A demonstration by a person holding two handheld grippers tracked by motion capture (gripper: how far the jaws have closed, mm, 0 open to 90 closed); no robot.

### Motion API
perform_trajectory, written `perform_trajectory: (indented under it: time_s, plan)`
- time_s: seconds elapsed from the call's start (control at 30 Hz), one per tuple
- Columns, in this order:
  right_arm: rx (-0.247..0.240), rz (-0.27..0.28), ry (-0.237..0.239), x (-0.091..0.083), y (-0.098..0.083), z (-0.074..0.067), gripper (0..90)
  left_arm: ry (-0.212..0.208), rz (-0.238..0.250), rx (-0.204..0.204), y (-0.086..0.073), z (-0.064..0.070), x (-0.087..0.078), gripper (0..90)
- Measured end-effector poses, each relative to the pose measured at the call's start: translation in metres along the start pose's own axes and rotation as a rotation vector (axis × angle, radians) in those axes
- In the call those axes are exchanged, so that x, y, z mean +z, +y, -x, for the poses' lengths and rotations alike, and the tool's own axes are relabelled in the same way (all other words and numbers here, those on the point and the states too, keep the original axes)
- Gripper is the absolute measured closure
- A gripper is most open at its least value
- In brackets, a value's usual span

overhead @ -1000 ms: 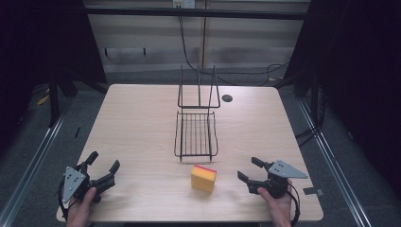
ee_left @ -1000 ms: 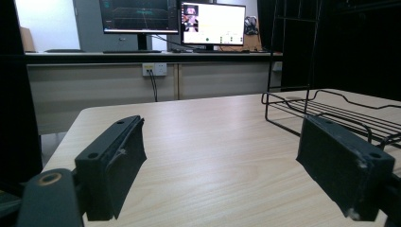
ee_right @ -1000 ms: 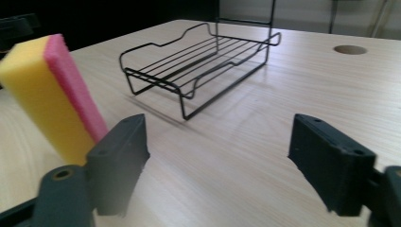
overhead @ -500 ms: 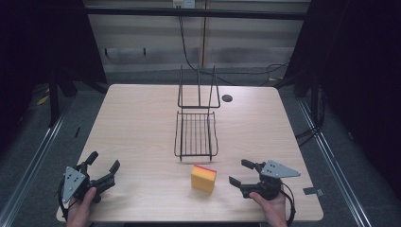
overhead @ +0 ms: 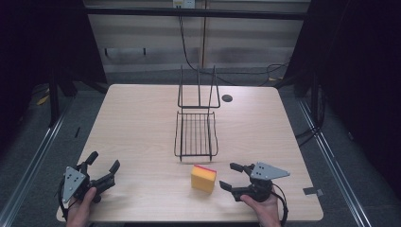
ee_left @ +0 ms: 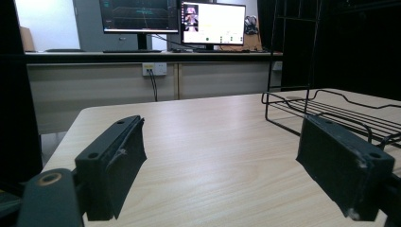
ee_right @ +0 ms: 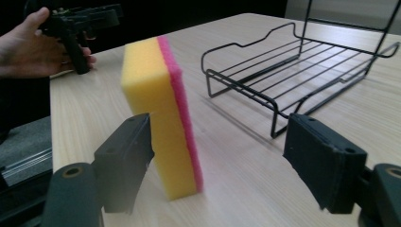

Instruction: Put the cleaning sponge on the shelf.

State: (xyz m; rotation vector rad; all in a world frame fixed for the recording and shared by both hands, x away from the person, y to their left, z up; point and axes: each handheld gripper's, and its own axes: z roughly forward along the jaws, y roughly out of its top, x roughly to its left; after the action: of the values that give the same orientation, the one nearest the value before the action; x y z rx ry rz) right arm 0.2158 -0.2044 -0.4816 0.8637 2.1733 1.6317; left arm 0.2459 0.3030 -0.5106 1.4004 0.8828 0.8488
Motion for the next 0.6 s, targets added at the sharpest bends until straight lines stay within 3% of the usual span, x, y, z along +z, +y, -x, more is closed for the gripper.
perform_trajectory:
  time_s: [0.2, 0.27, 0.53, 0.6]
  plan:
    - [-0.012, 0.002, 0.035, 0.005, 0.002, -0.005, 28.6, 0.003, 0.002, -0.001, 0.0, 0.0, 0.0, 15.6]
    - [-0.012, 0.004, 0.073, 0.01, 0.003, -0.008, 29.9, 0.0, 0.0, 0.0, 0.0, 0.0, 0.0, 15.6]
    - [-0.039, 0.005, 0.104, 0.017, 0.006, -0.013, 34.2, -0.001, -0.003, 0.004, 0.0, 0.0, 0.0, 15.6]
    - [-0.04, 0.035, 0.132, 0.019, 0.006, -0.013, 38.7, -0.001, -0.003, 0.005, 0.0, 0.0, 0.0, 15.6]
